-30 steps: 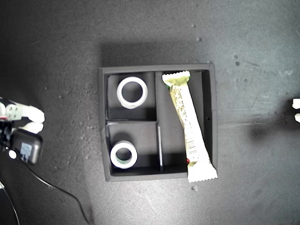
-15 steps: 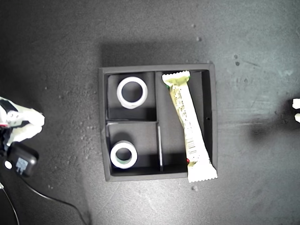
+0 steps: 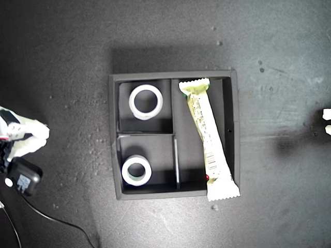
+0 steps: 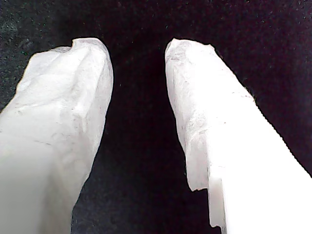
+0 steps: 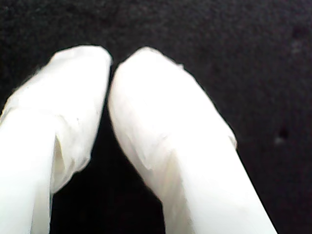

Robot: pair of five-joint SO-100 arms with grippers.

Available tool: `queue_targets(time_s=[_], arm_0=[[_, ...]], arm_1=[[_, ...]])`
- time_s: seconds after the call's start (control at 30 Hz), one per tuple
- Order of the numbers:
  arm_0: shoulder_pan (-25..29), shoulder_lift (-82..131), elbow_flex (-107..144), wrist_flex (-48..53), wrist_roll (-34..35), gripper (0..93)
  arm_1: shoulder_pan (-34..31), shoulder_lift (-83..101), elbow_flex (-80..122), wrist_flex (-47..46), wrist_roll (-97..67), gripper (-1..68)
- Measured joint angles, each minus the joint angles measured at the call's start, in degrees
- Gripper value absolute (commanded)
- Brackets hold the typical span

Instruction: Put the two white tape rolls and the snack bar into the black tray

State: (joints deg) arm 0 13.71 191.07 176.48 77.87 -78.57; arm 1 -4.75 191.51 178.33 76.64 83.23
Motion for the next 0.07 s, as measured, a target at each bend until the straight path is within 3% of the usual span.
queue_targets(time_s=[0.07], arm_0=[[0.0,0.0,0.0,0.0,0.0,0.2]], arm_1=[[0.0,0.0,0.0,0.0,0.0,7.1]])
